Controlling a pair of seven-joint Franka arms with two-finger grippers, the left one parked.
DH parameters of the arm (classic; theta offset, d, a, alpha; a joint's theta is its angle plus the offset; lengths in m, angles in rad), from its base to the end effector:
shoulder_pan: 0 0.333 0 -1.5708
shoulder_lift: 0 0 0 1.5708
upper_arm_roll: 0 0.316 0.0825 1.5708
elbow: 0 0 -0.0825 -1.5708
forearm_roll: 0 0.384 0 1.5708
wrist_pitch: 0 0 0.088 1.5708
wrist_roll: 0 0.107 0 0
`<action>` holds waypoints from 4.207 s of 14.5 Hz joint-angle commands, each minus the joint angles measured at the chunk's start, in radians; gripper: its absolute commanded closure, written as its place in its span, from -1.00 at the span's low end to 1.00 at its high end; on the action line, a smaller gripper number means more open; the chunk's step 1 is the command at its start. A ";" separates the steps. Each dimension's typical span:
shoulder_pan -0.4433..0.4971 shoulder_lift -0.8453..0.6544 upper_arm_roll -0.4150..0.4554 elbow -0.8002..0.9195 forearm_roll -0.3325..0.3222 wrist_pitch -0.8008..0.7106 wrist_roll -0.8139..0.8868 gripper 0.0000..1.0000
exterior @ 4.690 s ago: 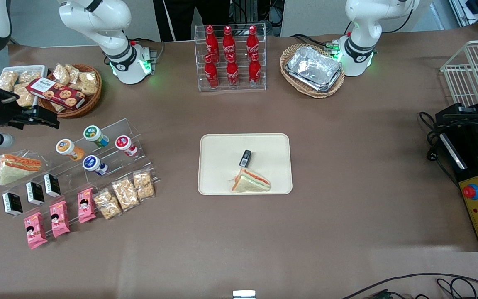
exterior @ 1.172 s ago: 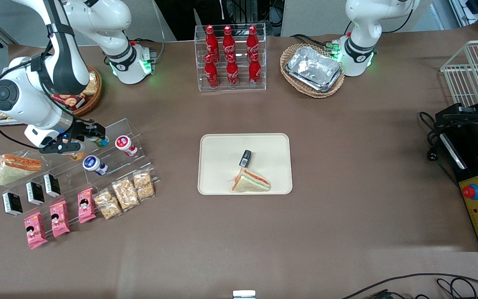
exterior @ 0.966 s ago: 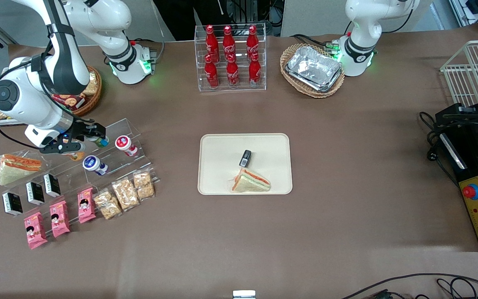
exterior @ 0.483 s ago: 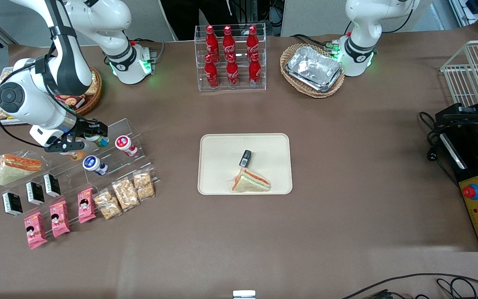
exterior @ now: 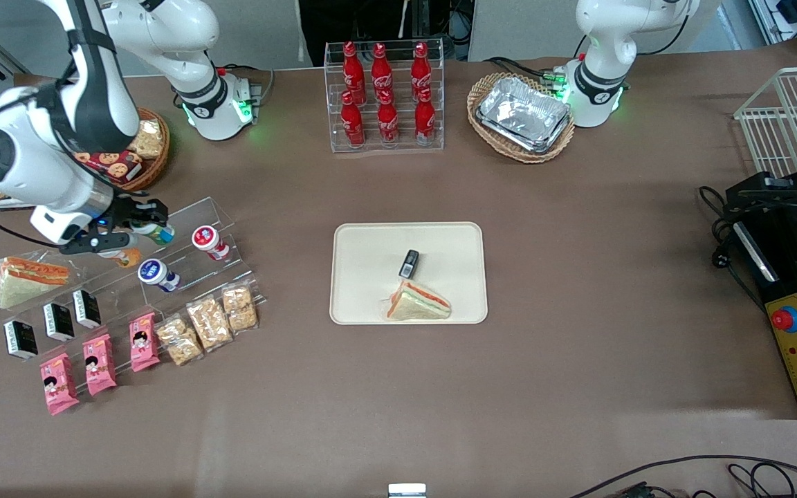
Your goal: Place green gum on tray
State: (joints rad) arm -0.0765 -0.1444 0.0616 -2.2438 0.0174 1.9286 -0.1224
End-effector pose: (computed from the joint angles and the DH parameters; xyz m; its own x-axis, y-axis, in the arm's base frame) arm 0.4779 -0.0055 0.4146 0.9807 0.0993 -0.1682 0.0961 -0.9950 -0.0269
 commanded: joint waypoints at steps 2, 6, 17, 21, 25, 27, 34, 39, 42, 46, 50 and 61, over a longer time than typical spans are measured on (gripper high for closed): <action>-0.002 0.028 0.004 0.212 0.019 -0.189 -0.019 0.22; 0.009 0.078 0.015 0.416 0.103 -0.385 0.032 0.22; 0.280 0.238 0.299 0.423 0.191 -0.162 0.737 0.21; 0.411 0.388 0.297 0.417 0.176 0.034 0.860 0.21; 0.469 0.540 0.297 0.383 0.058 0.228 0.955 0.21; 0.484 0.581 0.296 0.378 0.017 0.256 0.965 0.21; 0.482 0.664 0.291 0.319 -0.074 0.394 0.977 0.19; 0.481 0.667 0.291 0.314 -0.074 0.409 1.004 -1.00; 0.468 0.655 0.293 0.322 -0.073 0.399 1.004 -1.00; 0.399 0.513 0.294 0.335 -0.063 0.273 0.989 -1.00; 0.321 0.330 0.294 0.339 -0.056 0.104 0.937 -1.00; 0.020 0.091 0.091 0.504 0.073 -0.377 0.298 -1.00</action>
State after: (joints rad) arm -0.0586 -0.0558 0.2479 -1.8179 0.0676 1.6579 0.3251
